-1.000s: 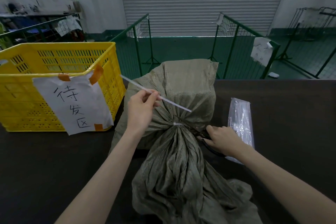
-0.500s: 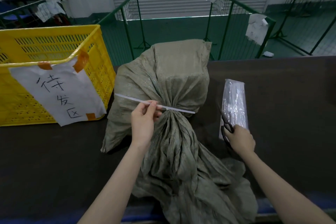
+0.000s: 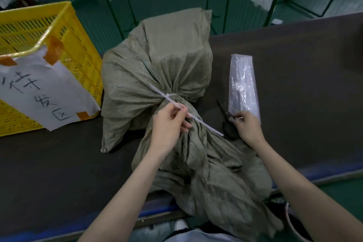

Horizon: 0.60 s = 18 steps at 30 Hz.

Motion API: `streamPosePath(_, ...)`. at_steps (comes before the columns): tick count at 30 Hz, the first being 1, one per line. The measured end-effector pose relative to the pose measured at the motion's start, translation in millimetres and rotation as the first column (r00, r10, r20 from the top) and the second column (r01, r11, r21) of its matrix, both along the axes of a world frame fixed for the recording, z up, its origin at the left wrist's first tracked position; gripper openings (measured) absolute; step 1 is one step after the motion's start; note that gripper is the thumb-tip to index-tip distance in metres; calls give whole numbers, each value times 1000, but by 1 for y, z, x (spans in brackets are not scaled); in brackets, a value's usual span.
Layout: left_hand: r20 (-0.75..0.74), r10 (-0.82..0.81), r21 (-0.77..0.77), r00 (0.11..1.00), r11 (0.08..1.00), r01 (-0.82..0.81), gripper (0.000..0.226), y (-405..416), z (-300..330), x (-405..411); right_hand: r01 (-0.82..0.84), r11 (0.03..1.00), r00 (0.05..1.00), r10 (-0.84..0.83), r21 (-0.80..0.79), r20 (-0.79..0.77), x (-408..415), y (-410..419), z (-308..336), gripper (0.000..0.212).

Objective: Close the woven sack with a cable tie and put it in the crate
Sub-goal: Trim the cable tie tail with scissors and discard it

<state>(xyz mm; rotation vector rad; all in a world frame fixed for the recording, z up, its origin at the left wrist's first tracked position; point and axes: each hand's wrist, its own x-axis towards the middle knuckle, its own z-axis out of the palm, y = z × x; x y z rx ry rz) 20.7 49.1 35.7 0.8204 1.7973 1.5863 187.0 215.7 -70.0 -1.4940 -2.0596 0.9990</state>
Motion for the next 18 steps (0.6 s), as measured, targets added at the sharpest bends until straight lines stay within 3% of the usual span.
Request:
streamPosePath(3, 7, -44, 5, 999, 999, 44, 19, 4, -2, 12, 0, 984, 929, -66, -178, -365, -2, -29, 26, 18)
streamPosePath(6, 12, -83, 17, 996, 996, 83, 17, 10, -5, 19, -85, 940, 820, -122, -330, -560, 7, -64, 48, 27)
streamPosePath(13, 18, -222, -3, 975, 975, 222, 16, 23, -8, 39, -41, 943, 808, -164, -330, -566, 49, -112, 38, 29)
streamPosePath(18, 63, -369, -53, 927, 926, 373, 18, 28, -20, 69, 37, 925, 782, -262, -378, -566, 89, -139, 27, 45)
